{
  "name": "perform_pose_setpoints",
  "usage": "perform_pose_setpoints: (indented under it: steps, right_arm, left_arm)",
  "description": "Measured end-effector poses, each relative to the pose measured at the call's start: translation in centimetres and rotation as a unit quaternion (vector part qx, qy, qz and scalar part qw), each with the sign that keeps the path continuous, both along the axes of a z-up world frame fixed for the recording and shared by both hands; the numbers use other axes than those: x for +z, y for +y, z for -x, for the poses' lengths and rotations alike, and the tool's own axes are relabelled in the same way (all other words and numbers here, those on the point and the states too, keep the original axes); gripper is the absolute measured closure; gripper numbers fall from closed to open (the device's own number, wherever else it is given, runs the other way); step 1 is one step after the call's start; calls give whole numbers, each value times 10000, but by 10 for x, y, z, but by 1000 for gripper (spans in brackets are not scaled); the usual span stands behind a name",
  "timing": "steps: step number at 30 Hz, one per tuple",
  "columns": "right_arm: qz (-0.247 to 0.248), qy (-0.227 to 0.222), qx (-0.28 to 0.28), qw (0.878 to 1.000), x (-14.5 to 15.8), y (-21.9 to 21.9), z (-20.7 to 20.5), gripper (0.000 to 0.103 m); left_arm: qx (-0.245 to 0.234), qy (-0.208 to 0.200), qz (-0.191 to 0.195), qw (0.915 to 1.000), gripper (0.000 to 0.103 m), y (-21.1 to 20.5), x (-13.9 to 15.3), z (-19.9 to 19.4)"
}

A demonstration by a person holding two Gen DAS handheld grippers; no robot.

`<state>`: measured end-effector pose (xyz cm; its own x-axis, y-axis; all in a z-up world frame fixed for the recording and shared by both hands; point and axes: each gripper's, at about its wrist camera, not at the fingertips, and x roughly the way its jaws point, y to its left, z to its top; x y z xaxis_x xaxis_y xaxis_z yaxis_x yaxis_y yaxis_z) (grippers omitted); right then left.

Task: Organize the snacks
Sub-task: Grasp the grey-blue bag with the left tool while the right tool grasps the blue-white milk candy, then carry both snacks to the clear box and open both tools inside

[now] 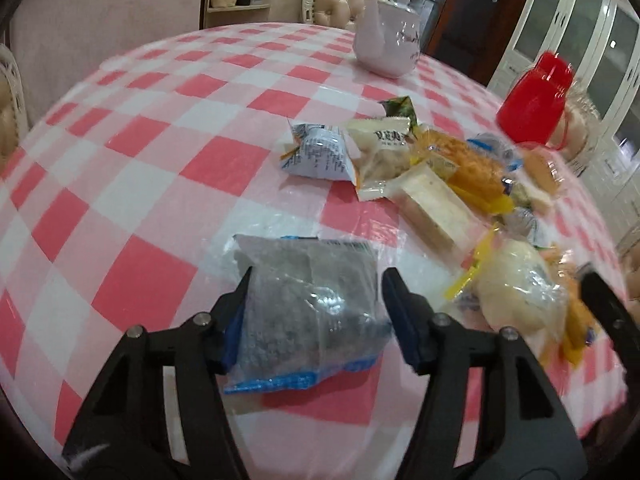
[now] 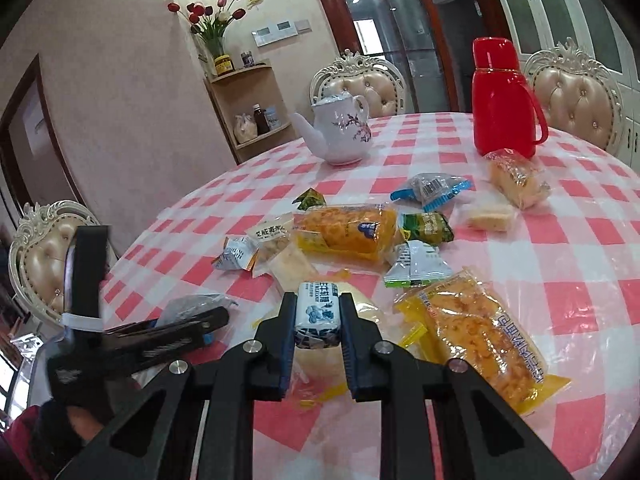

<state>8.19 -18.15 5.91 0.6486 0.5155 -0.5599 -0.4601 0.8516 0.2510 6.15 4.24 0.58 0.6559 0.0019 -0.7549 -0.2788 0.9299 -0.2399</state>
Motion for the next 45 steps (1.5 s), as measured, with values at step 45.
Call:
perform_pose_setpoints:
  steps: [45]
  right_arm:
    - [928, 165, -256, 9952, -15, 80, 107, 82]
  left_arm:
    - [-526, -707, -846, 9925, 44, 39, 30, 138]
